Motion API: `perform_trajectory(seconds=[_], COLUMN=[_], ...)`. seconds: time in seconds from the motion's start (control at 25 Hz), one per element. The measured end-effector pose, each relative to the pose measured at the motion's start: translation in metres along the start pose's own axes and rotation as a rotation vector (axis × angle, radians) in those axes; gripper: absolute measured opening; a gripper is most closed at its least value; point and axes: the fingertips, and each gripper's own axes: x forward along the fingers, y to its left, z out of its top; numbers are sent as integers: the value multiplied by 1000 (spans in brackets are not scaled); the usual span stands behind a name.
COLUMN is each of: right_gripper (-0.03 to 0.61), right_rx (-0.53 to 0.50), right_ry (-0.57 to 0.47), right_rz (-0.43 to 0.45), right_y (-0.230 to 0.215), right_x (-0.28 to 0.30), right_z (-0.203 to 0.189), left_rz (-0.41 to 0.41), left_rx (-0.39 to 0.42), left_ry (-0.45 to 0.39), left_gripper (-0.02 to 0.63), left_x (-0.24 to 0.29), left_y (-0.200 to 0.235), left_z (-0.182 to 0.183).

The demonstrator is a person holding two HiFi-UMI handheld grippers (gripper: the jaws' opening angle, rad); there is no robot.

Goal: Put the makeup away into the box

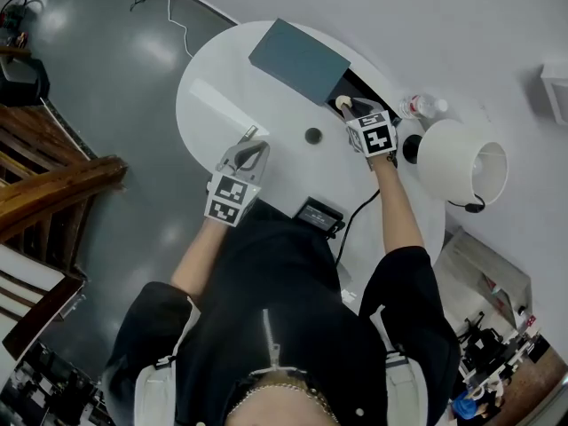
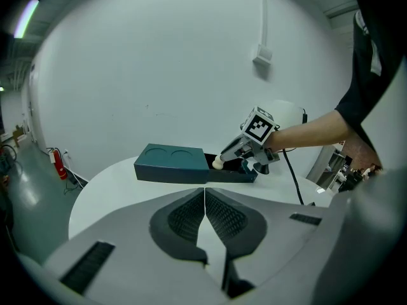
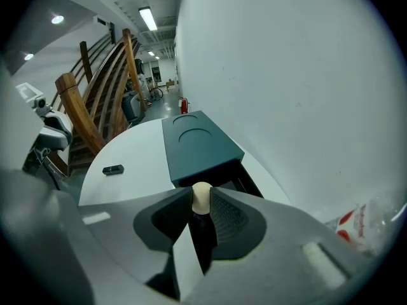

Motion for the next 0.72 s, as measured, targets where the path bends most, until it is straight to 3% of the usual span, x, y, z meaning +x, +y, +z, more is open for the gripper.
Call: perform_trajectory(seconds=[0.4,0.72], right_gripper=[86,102], right_rx=[7,29], right_ry=[105,98], right_rz=[32,29], right_y=[0,-1], right_x=[42,46], right_z=[-5,-6], left_rz=[32,42], left_rx=[-32,-43], left_ry=[11,13], left_gripper=[14,14], left_x=[-10,-13], left_y=[14,19], left_z=[-10,-13])
